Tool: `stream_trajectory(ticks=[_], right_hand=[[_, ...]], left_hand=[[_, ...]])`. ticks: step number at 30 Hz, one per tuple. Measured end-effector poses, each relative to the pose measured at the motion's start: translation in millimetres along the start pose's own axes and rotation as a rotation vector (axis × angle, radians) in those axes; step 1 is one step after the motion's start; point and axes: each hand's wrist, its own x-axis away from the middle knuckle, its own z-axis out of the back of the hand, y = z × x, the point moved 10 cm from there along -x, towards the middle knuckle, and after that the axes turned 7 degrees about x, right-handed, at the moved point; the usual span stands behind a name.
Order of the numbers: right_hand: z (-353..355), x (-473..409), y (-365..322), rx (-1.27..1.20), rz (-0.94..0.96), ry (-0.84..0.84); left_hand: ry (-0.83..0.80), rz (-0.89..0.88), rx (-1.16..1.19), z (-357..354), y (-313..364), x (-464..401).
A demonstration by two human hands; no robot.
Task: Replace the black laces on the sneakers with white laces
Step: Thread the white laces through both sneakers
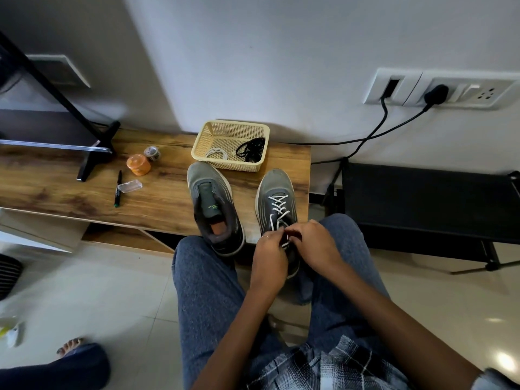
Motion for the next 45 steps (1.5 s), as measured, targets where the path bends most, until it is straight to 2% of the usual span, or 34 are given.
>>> stream_trajectory(ticks=[5, 7, 11, 17, 21, 25, 31, 34, 36, 38, 41, 43, 45], right_hand=[[-17.4, 2.2, -11.7, 0.176, 0.132, -0.107], [-17.9, 2.4, -11.9, 0.176, 0.131, -0.133], [-6.0, 0.1, -4.8, 0.054, 0.047, -0.12], [-39.5, 6.6, -4.9, 0.165, 0.048, -0.322], [-40.2, 6.3, -4.7, 0.167, 0.019, -0.285], [-23.6, 7.0, 3.7, 0.079, -0.041, -0.153], [0.0, 6.5, 20.5, -0.255, -0.157, 0.095], [2.1, 6.0, 22.8, -0.32, -0.176, 0.099], [2.6, 6.2, 23.6, -0.346, -0.183, 0.094], [4.4, 6.0, 25.0, -0.363, -0.194, 0.115], [8.3, 5.7, 27.8, -0.345, -0.211, 0.169], [6.5, 3.9, 29.6, -0.289, -0.228, 0.166], [-0.8, 0.7, 31.9, -0.222, -0.25, 0.112]], left_hand=[[0.223, 0.043, 0.092, 35.6, -13.0, 7.9], [0.209, 0.12, 0.114, 38.8, -26.5, 8.5], [0.082, 0.314, 0.188, 26.8, -48.3, 9.5], [0.098, 0.33, 0.097, 23.6, -41.4, 2.9], [0.121, 0.229, -0.023, 26.9, -21.4, -1.7], [0.12, 0.132, -0.061, 20.8, -5.8, -4.5], [-0.112, -0.019, -0.222, -9.4, 12.9, -8.2], [-0.216, -0.003, -0.202, -20.2, 7.9, -12.4], [-0.219, 0.025, -0.154, -20.7, 2.1, -15.7], [-0.139, 0.017, -0.11, -12.8, 0.2, -17.5], [0.097, -0.024, -0.023, 12.9, 0.7, -13.9], [0.307, -0.072, -0.082, 37.8, 4.4, -7.7], [0.514, -0.03, -0.183, 64.5, -1.3, -0.4]])
